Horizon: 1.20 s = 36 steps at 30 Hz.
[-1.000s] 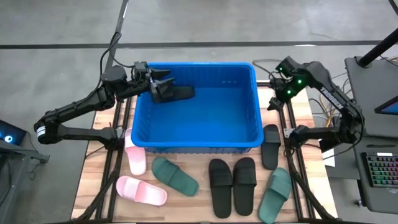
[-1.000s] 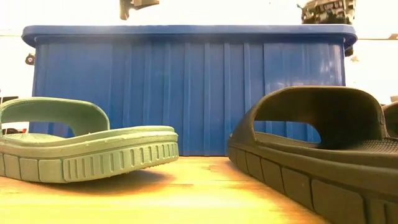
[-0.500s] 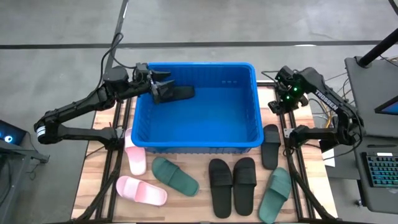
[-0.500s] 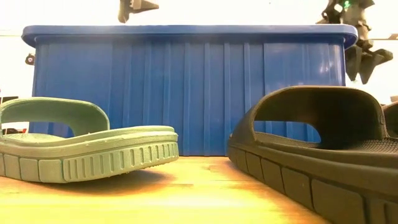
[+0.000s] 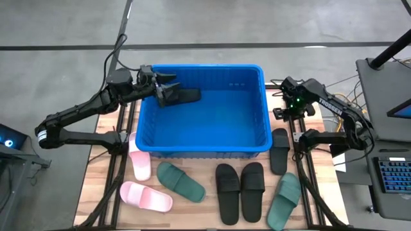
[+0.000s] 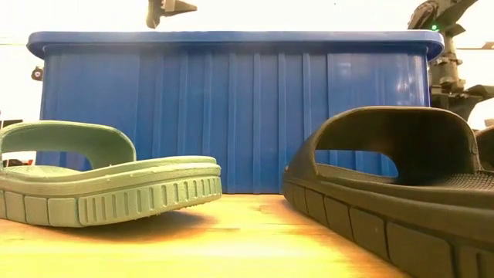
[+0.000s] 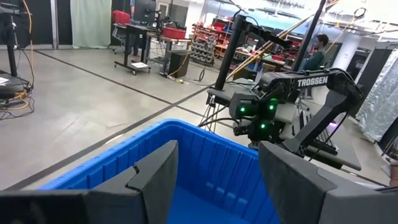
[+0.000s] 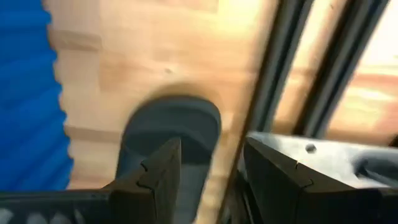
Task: Pick and place slides into bin
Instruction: Put the black slide into the blue container
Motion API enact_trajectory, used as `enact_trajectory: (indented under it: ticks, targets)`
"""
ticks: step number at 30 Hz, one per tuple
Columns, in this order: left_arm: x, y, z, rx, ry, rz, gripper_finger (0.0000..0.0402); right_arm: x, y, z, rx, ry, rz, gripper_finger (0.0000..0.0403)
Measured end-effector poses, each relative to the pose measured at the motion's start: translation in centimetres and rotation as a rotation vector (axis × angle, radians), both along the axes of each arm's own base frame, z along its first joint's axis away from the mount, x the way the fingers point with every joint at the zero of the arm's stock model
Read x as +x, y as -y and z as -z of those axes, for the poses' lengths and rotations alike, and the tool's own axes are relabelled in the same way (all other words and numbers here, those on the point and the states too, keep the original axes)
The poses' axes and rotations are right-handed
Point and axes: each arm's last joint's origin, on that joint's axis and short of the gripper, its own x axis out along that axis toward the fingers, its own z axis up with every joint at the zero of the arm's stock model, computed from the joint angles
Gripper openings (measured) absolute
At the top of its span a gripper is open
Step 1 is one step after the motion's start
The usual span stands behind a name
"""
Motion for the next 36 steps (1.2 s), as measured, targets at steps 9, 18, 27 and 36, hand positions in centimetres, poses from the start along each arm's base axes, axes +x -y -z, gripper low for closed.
enact_trajectory:
  ticks: [9,18,27,36]
  targets:
    - [0.0,0.0,0.0,0.000,0.000,0.000,0.0209,-0.3,-0.8,2.2,0.086,0.007,-0.009,0.0147]
    - [0.0,0.0,0.0,0.024,-0.012,-0.001,0.0209,0.4,-0.9,2.2,0.196,0.208,-0.130,0.0142]
    - [0.0,0.0,0.1,0.040,-0.020,-0.001,0.0209,1.0,-0.4,3.1,0.224,0.260,-0.381,0.0170]
    - [0.0,0.0,0.0,0.041,-0.018,-0.001,0.0209,2.5,0.3,5.3,0.402,0.298,-0.408,0.0194]
